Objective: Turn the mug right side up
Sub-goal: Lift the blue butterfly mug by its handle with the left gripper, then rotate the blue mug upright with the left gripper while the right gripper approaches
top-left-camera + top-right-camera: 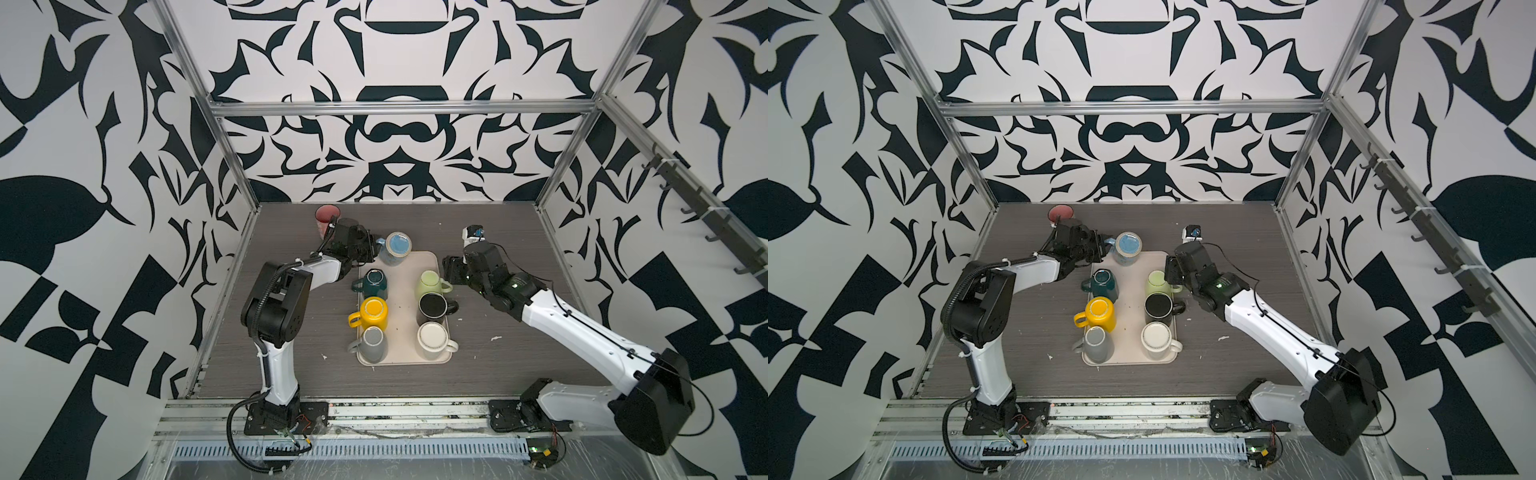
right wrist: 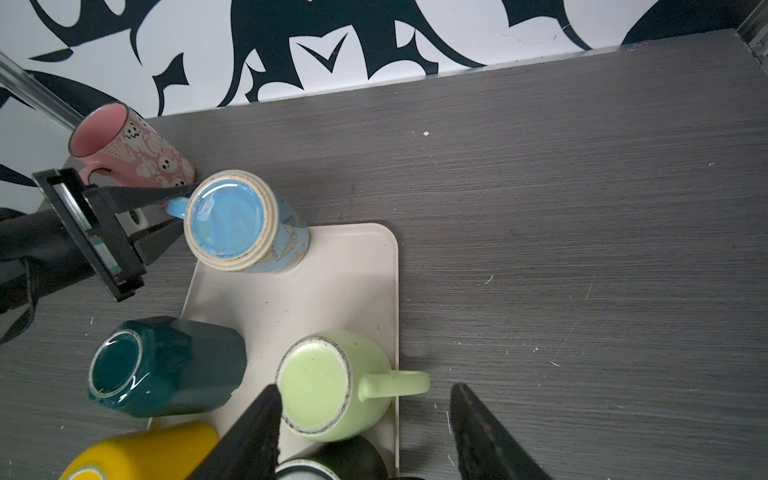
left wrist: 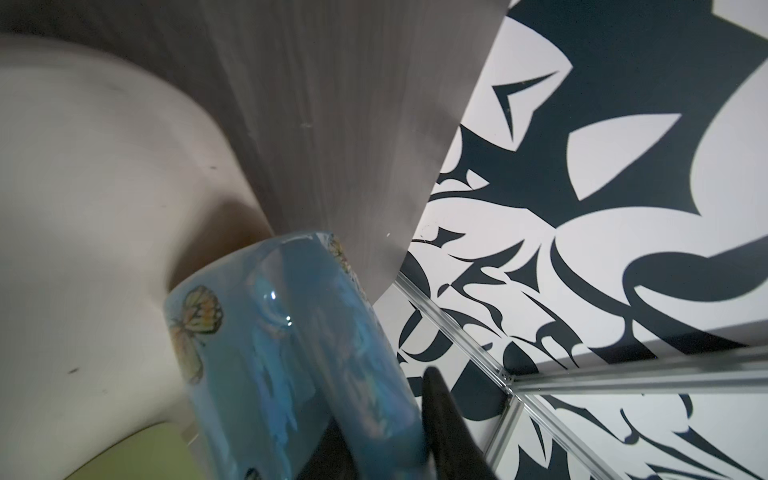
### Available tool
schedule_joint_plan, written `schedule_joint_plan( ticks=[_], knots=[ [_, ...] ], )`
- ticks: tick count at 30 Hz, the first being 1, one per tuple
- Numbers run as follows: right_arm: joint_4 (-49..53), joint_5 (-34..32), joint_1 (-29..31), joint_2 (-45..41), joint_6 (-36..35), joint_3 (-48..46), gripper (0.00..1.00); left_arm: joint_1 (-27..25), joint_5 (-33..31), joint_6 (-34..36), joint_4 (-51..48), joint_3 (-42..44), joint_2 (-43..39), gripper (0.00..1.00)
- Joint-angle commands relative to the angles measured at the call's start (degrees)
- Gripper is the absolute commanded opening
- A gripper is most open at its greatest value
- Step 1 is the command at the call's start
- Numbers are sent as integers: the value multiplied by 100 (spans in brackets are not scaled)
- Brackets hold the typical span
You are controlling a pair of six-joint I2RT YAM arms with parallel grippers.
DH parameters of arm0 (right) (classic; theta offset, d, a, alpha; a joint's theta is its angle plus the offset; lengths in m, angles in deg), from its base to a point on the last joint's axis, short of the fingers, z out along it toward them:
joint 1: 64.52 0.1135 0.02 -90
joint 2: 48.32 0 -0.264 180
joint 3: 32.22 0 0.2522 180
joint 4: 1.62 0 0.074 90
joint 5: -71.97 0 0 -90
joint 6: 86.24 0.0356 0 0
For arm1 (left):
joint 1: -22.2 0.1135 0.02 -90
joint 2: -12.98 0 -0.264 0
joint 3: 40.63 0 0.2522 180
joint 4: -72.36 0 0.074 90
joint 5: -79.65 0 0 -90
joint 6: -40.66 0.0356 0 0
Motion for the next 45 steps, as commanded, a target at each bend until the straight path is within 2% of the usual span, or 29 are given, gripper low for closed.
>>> schedule_joint_plan(
  ticks=[1,7,17,24,32,40,45],
  knots=[
    [-93,-7,-25,-146,96,-2,67,-30,262,104,1099,-352,11,0],
    [-50,6,-25,-259,131,-17,66,-91,262,450,1174,-397,-79,0],
    [-10,109,-24,-384,184,24,66,-85,341,1562,1290,-388,-393,0],
    [56,145,-25,-370,223,54,65,-93,472,2093,1108,-512,-506,0],
    [43,195,-20,-269,222,123,65,-92,544,2973,201,-774,-759,0],
    [-5,310,-25,-98,226,207,64,-99,755,3415,-51,-1035,-703,0],
    [-14,321,-25,-85,134,283,64,-133,921,4189,-205,-1199,-747,0]
  ],
)
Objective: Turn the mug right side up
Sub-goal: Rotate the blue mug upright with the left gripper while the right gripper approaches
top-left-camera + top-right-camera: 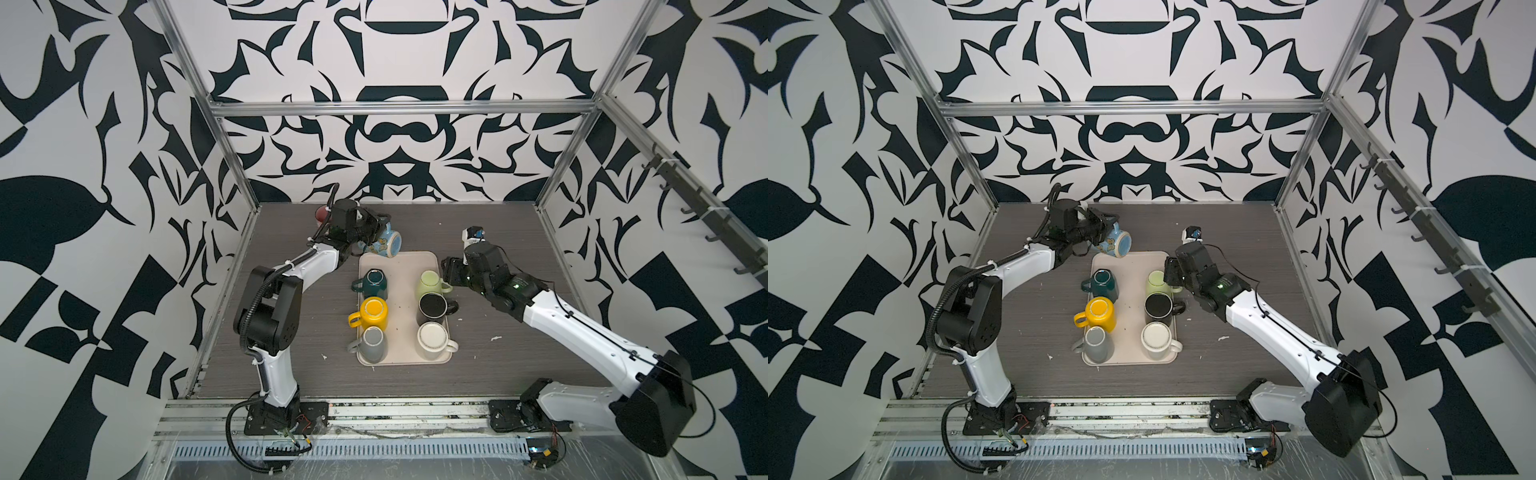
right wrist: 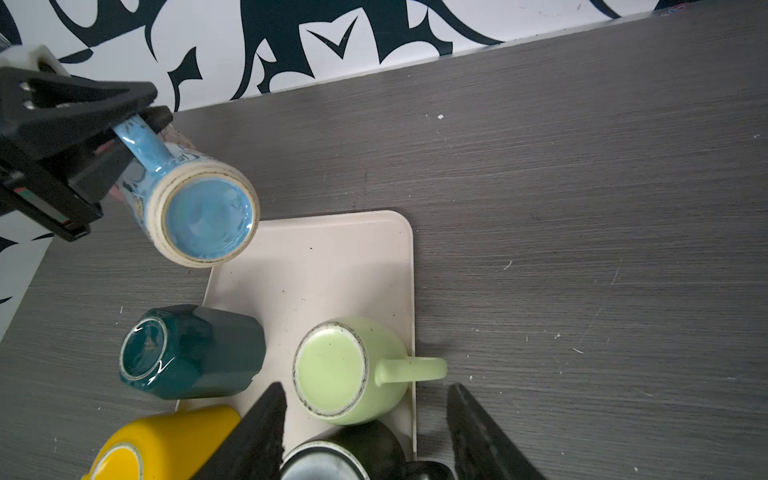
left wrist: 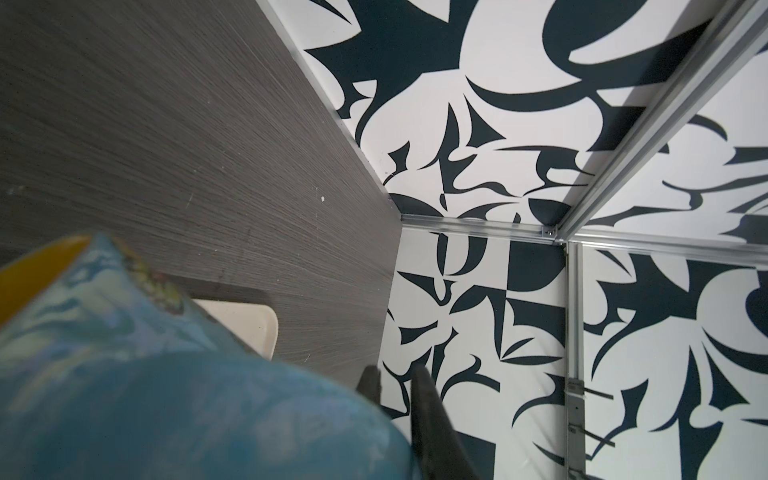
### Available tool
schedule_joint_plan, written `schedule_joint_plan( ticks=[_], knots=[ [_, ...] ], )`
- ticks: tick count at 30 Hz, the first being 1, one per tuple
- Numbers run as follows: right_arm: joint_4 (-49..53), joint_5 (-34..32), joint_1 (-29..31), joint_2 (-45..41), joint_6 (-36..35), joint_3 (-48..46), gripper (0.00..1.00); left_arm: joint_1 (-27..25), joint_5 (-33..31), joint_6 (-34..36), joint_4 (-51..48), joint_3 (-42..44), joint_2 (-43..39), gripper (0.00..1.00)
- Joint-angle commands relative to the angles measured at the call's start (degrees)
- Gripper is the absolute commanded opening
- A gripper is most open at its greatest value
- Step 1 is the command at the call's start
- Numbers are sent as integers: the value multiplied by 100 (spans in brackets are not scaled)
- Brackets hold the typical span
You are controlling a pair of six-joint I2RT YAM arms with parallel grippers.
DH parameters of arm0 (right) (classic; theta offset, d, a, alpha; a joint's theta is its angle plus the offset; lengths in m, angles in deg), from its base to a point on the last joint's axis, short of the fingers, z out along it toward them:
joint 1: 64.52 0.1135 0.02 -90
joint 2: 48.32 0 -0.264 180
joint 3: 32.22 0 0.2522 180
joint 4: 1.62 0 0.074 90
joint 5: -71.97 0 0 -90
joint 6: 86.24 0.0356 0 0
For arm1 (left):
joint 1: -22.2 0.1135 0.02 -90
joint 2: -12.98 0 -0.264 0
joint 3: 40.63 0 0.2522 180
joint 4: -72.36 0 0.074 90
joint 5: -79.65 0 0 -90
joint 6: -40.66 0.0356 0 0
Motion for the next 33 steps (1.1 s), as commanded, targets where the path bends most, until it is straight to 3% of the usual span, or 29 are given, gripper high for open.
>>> schedule_joint_plan(
  ticks=[1,8,19,27,33],
  knots=[
    [-104,4,-25,-47,-95,282,65,-73,201,868,295,-338,-357,0],
    [-70,30,-35,98,-475,621,65,-248,-121,2933,-230,-280,-858,0],
    [396,1580,-376,812,-1037,2225,63,-1110,-1493,7223,-110,579,-1883,0],
    [860,2522,-422,1261,-1222,3259,64,-1640,-2318,9334,266,1229,-2194,0],
    [1372,2924,-431,1566,-1436,3860,65,-1908,-2692,10382,239,1379,-2204,0]
  ],
)
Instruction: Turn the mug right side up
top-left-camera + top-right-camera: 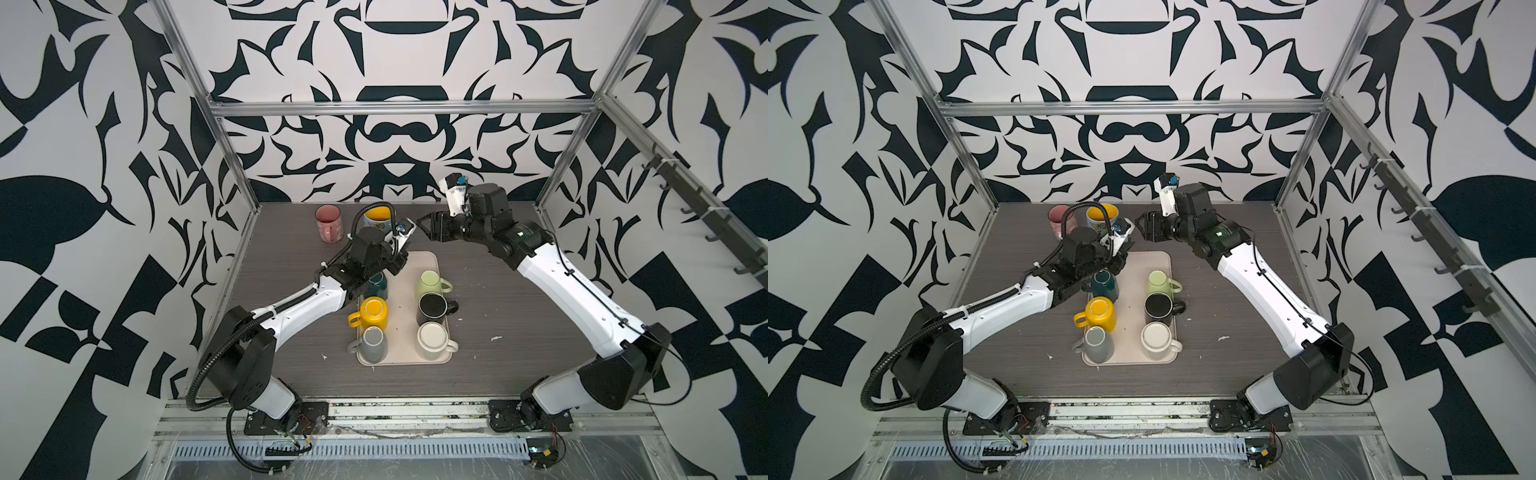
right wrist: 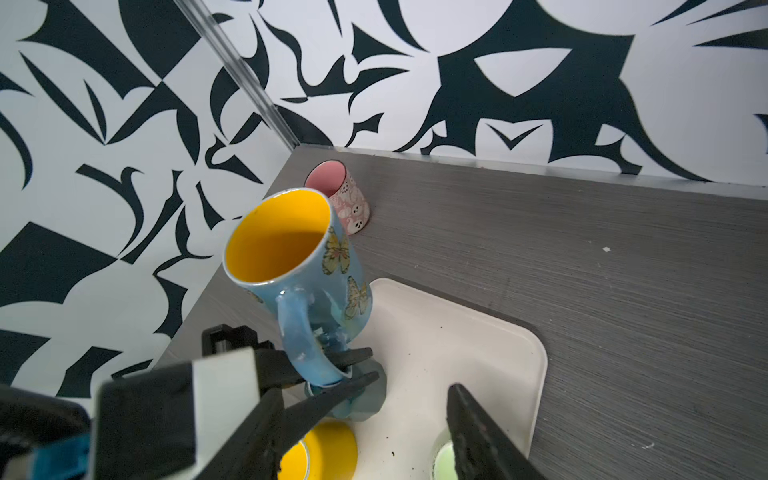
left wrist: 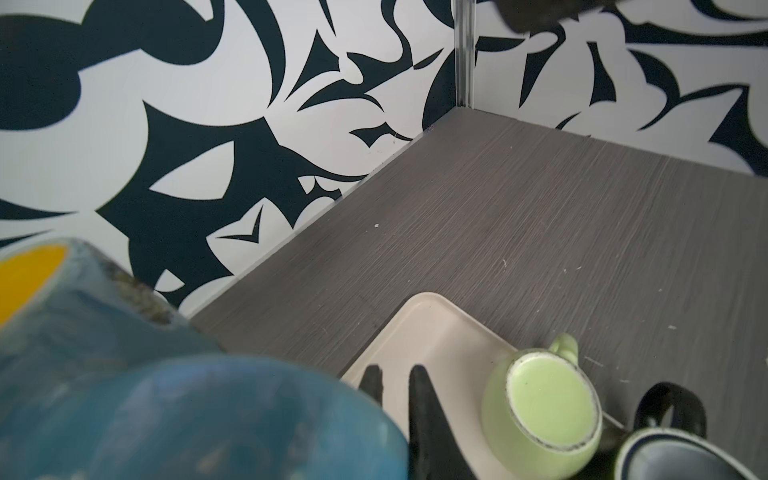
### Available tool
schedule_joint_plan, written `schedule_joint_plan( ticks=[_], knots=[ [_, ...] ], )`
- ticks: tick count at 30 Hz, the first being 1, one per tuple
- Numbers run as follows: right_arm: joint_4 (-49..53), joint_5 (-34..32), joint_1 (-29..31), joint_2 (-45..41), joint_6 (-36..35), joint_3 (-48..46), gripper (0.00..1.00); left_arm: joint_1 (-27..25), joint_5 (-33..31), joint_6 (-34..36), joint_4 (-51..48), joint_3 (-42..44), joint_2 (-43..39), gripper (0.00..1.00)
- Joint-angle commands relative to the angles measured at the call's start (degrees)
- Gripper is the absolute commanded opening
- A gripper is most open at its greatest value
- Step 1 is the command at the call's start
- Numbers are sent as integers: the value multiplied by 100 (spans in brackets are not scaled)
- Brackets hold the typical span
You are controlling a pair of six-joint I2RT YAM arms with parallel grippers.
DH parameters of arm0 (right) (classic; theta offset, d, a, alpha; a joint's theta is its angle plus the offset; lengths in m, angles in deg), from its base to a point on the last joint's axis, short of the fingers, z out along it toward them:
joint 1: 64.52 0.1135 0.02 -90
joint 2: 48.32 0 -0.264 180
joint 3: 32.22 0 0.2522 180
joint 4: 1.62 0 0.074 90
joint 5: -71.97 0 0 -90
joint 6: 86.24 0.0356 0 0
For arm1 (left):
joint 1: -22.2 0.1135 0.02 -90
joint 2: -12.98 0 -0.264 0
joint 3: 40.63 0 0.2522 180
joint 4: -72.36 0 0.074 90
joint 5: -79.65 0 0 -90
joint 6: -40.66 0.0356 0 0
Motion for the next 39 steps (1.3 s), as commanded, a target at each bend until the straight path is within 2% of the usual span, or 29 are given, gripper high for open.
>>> schedule_joint_plan(
  ticks=[1,6,14,23,39],
  knots=[
    [409,434,-23,77,-279,481,65,-137,-404,1283,754,-33,-328,0],
    [911,617,-18,309,-571,960,65,-303,-503,2088,959,213,-367,0],
    [1651,1143,-19,820,-812,1567,64,-419,-643,2651,1225,421,-391,0],
    [1873,1118,-19,845,-892,1496,61,-429,-733,2861,1264,441,-434,0],
    [1761,1250,100,931,-748,988,56,-462,-677,2769,1171,220,-364,0]
  ],
)
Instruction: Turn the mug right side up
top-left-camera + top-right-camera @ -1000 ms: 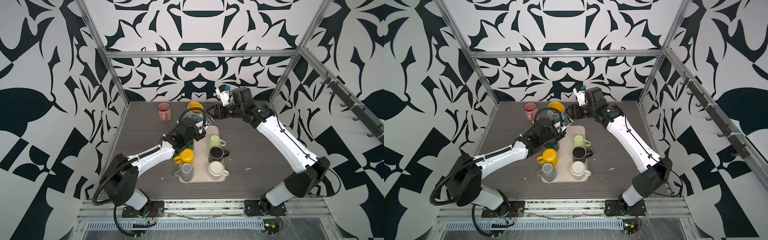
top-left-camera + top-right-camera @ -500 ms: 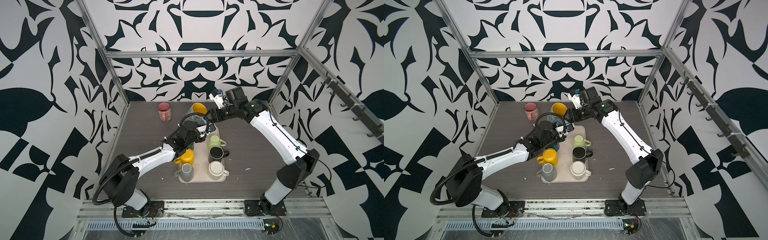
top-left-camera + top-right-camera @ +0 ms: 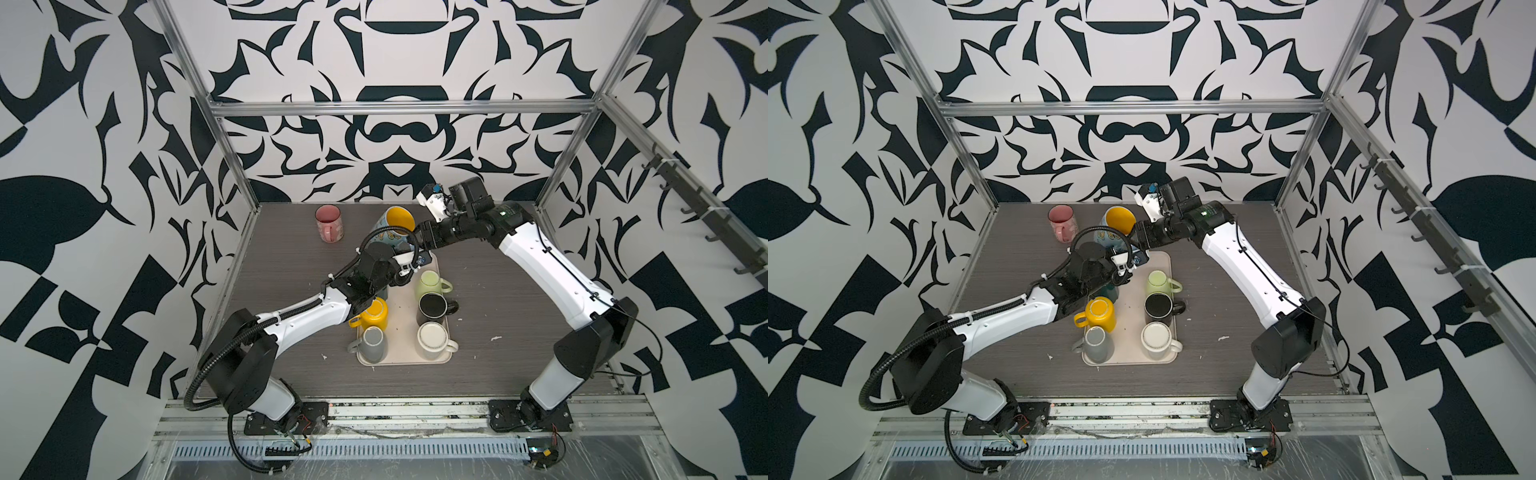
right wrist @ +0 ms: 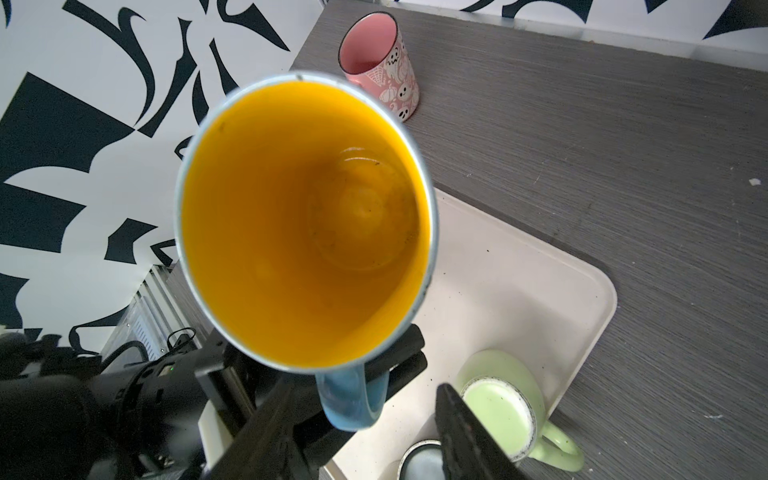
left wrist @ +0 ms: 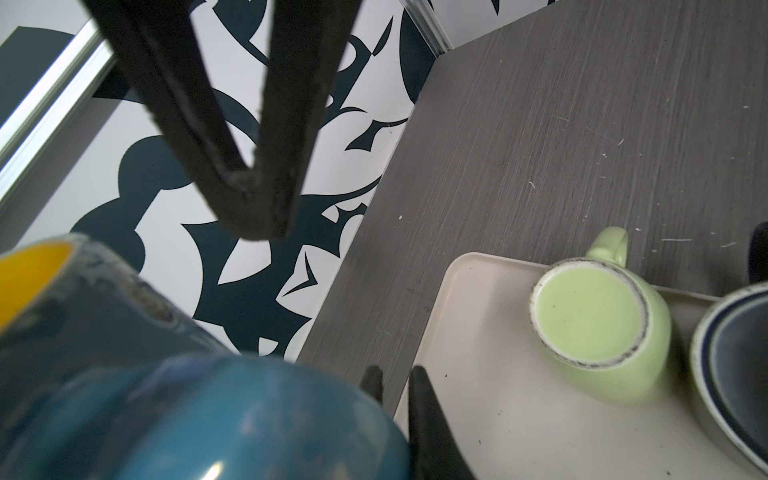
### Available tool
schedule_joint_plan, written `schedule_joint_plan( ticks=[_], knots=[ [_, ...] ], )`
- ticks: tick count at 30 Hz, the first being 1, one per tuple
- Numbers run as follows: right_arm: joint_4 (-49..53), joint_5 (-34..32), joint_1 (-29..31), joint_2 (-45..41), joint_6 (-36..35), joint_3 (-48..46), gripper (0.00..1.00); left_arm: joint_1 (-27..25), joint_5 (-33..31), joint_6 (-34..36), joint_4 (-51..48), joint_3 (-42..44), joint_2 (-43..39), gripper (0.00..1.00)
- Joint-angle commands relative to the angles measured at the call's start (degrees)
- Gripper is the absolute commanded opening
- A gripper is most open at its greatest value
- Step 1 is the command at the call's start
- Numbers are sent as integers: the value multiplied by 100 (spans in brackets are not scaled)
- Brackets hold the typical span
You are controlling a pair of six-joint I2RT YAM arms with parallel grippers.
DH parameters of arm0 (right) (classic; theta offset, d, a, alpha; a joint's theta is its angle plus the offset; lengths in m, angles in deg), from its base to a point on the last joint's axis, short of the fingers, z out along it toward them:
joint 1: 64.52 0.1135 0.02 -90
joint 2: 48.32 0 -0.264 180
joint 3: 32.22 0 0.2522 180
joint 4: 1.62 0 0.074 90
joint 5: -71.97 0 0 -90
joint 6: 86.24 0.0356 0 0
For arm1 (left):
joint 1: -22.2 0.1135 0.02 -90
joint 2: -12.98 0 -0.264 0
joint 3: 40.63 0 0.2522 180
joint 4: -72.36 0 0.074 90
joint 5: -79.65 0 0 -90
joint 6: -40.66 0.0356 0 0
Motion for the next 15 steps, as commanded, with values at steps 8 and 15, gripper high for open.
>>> schedule_joint_plan(
  ticks=[8,15],
  knots=[
    [-135,124,148,-58,151,-330,56,-69,-212,74,879,-372,-188,0],
    [-126,41,188,7,226,-506,55,-69,-166,-100,1011,-439,-272,0]
  ],
)
